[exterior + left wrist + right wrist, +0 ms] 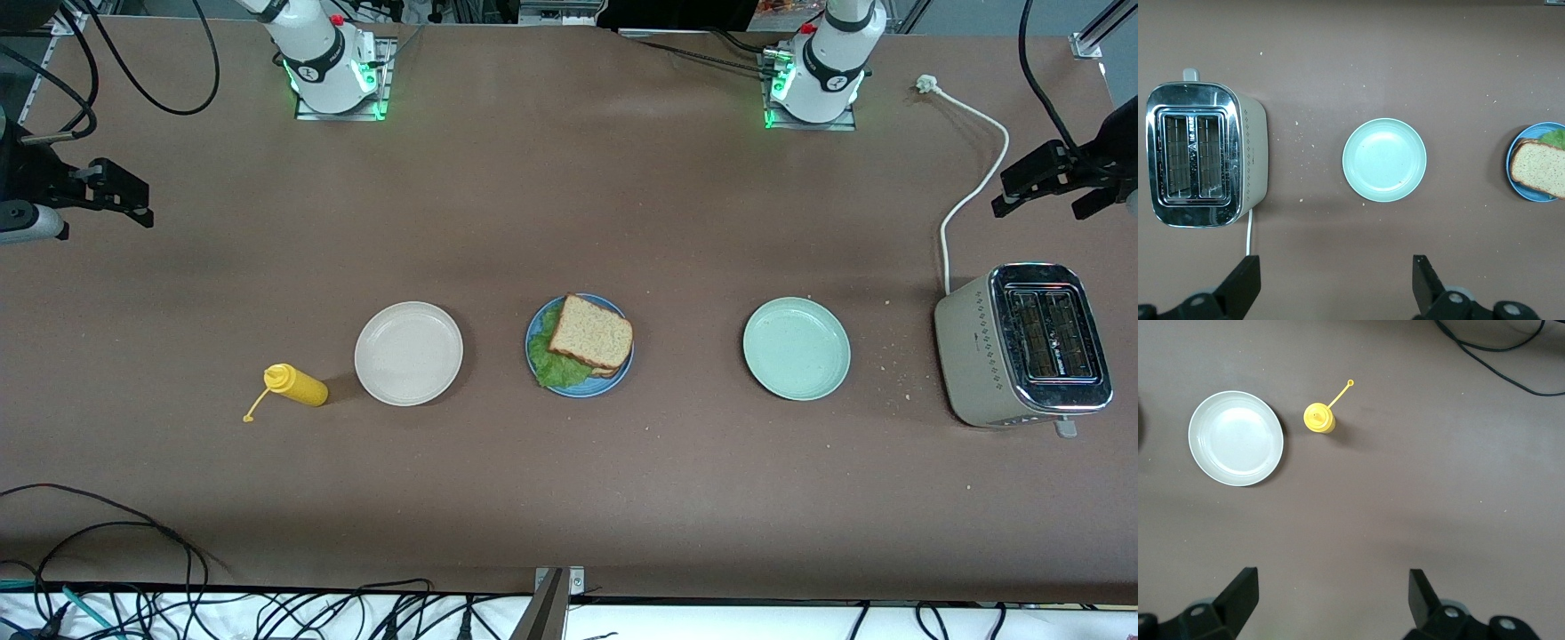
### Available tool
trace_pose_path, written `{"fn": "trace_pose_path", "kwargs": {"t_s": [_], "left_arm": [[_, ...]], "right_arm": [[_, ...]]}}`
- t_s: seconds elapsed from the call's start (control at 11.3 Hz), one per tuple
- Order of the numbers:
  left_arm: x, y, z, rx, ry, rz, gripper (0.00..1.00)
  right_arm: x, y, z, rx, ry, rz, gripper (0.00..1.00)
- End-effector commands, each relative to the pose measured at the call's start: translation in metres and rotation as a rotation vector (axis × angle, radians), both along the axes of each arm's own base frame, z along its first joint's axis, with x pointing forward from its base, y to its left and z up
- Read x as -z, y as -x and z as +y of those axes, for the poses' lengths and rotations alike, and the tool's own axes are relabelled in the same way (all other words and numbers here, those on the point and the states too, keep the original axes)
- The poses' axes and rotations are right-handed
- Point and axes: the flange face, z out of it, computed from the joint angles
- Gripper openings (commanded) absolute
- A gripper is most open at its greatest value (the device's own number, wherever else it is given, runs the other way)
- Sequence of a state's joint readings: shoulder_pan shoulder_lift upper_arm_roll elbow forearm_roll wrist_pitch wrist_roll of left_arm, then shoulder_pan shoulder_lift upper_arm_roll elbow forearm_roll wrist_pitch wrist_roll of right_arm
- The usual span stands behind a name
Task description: Make sandwich in blue plate with both arms
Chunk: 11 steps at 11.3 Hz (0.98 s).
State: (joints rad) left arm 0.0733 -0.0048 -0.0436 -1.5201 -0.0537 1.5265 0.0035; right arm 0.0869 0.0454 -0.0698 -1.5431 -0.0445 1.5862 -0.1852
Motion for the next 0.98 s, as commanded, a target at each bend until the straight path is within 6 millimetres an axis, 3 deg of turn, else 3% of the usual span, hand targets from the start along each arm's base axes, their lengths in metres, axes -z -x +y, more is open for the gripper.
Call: {"fn": "trace_pose_path", "kwargs": {"t_s": [0.0, 0.89], "left_arm": [[-0.0049, -0.0009, -0.0029, 0.01, -0.021, 0.001, 1.0], [-0.0049, -0.0009, -0.0029, 0.01, -0.021, 0.001, 1.0]], "right_arm": [[-0.0042, 0.0011, -0.0003, 0.017, 0.017, 0.002, 1.0], [0.0012, -0.0013, -0.0039, 0.091, 0.014, 0.01, 1.0]]}}
